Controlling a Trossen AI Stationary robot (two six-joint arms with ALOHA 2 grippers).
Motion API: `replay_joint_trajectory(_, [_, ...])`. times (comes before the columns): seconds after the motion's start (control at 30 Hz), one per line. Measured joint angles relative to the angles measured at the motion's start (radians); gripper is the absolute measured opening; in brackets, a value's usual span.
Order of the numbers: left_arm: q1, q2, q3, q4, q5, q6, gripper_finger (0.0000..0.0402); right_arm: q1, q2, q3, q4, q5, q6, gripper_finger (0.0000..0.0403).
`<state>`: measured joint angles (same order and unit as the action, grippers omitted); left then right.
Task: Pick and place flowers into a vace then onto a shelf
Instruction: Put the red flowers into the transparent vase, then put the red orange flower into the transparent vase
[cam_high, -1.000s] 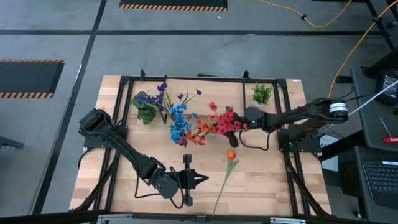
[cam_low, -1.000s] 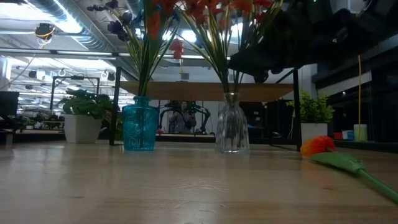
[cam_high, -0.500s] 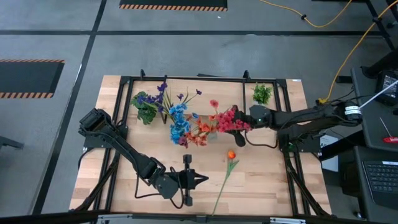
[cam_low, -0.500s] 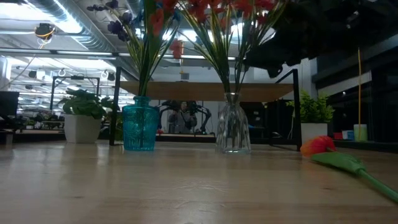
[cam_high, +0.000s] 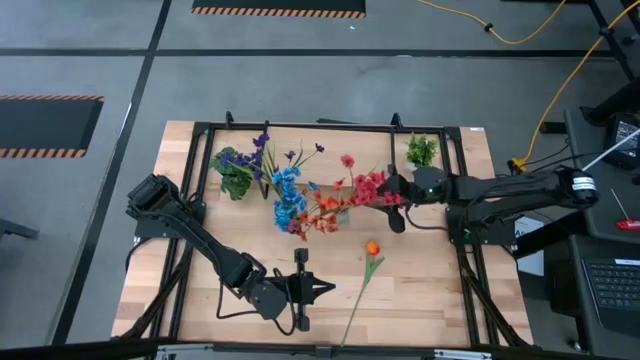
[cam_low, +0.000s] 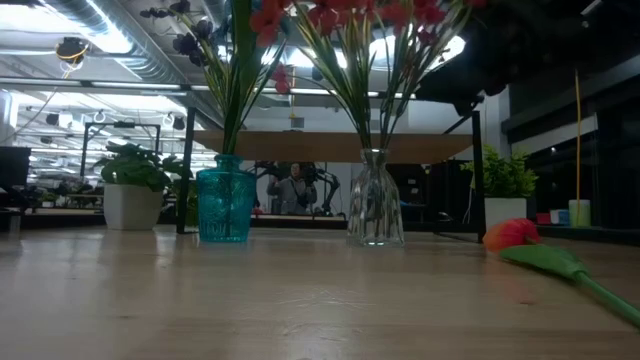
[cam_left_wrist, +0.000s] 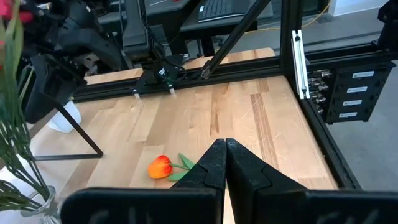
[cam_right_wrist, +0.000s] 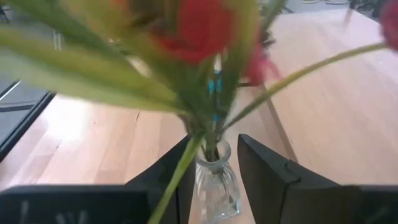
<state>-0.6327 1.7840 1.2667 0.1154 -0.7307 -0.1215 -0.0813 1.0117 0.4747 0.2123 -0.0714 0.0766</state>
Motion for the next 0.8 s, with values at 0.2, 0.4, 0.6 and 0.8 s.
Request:
replay_joint_trajectory(0.2, [0.0, 0.0, 0.0, 0.0, 0.0, -0.014, 0.0003, 0.017, -0.072, 0.001, -0.11, 0.004, 0.036, 0.0122])
replay_joint_trajectory(0.4, [0.0, 0.0, 0.0, 0.0, 0.0, -0.014, 0.0003, 0.072, -0.127, 0.0, -0.295, 0.007, 0.115, 0.0113])
replay_joint_trajectory(0.6, [-0.004, 0.0, 0.0, -0.014, 0.0, -0.014, 0.0003, 0.185, -0.144, 0.024, -0.482, 0.136, 0.192, 0.0032])
replay_joint_trajectory(0.8, [-0.016, 0.0, 0.0, -0.016, 0.0, 0.011, 0.0003, 0.341, -0.144, 0.123, -0.605, 0.233, 0.311, 0.0011])
